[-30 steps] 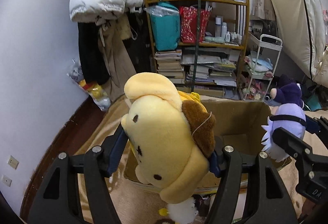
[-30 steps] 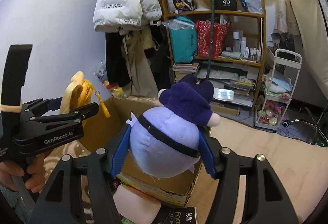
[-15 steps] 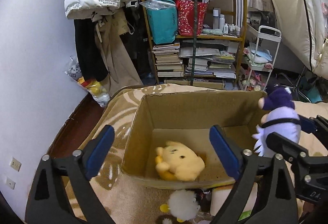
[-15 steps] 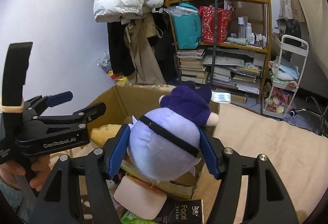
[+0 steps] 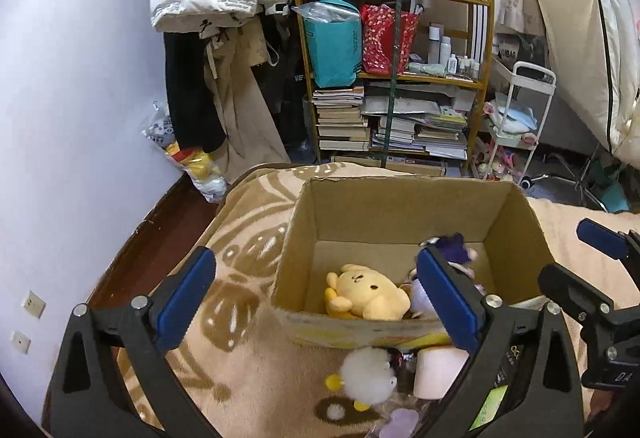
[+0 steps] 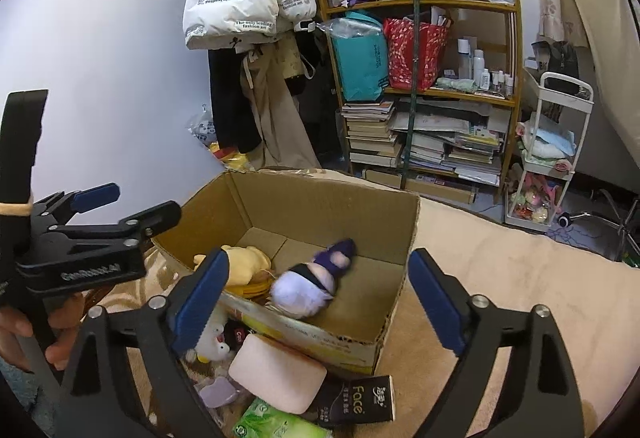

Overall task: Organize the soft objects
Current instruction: 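Open both tools to drop the plushes into the box, then lower left tool onto white pompom while right tool lowers onto black Face tissue pack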

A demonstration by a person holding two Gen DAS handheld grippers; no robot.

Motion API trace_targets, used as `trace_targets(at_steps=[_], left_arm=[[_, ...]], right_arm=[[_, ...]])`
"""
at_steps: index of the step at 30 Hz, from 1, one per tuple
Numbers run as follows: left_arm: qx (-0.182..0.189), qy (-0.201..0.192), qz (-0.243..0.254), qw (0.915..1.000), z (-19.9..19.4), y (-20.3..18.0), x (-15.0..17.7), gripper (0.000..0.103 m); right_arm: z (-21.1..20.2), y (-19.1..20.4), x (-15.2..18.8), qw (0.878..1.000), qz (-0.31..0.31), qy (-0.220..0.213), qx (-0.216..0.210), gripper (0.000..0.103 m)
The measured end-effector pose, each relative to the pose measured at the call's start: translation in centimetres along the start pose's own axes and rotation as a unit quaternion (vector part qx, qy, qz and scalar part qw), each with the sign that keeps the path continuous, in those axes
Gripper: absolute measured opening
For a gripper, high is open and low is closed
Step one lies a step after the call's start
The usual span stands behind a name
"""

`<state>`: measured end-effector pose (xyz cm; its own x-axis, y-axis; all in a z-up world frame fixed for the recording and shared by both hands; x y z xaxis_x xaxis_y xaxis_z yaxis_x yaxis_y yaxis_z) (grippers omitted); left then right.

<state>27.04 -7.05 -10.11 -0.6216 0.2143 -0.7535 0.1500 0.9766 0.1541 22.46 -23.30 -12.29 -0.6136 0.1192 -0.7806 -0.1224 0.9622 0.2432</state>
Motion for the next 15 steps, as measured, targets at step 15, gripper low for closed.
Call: trace_targets(at_steps=[15], left_arm=[[-0.011, 0.071, 0.008, 0.9974, -1.6, 3.2, 4.4, 0.100]], right_arm=[[-3.2, 0.1, 3.1, 0.999, 0.003, 0.031, 0.032, 0.103]])
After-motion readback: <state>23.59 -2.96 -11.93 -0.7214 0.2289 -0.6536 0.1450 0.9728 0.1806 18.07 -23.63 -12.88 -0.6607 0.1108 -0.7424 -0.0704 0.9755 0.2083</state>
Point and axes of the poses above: each gripper's, at about its wrist camera, not at the fingertips, and z roughly the way its jaws point, y to its left, x to its underside, the point moved 10 cm from there along z, roughly the way its jaws point, and after that the axes turned 5 degrees about -x, right-handed, at the moved point
